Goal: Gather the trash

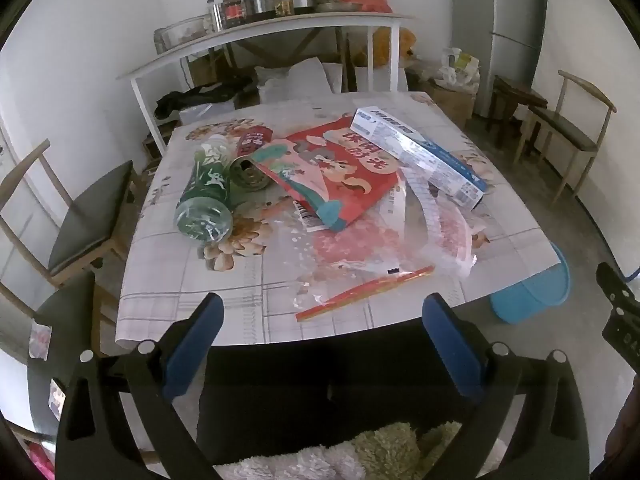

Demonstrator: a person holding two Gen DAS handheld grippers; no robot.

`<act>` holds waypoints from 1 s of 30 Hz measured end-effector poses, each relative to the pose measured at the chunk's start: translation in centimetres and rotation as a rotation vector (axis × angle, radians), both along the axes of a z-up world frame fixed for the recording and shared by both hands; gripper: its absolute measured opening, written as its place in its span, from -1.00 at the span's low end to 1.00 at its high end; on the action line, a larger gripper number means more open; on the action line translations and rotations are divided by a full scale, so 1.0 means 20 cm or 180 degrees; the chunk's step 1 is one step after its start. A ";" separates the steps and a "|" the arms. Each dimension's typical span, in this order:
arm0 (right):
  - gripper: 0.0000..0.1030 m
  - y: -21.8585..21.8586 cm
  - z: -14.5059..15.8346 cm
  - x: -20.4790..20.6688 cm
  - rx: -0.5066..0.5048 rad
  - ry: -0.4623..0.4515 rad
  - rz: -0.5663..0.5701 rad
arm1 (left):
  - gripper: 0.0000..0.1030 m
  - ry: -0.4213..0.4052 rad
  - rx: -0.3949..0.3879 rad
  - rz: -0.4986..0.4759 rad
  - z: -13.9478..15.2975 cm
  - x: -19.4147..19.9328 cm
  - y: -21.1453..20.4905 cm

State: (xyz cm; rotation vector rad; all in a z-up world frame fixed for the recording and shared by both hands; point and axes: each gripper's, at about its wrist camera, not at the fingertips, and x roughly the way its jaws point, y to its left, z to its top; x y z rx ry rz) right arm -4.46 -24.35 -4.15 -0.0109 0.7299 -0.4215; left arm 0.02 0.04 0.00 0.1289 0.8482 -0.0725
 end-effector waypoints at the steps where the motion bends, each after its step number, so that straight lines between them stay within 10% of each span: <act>1: 0.85 0.00 0.00 0.00 -0.0002 0.0000 -0.0001 | 0.89 0.0003 0.0002 -0.0008 0.00 0.00 0.00; 30: 0.85 -0.02 0.02 -0.01 -0.0025 -0.0053 -0.0025 | 0.89 0.0013 -0.0083 -0.0153 0.01 -0.02 -0.04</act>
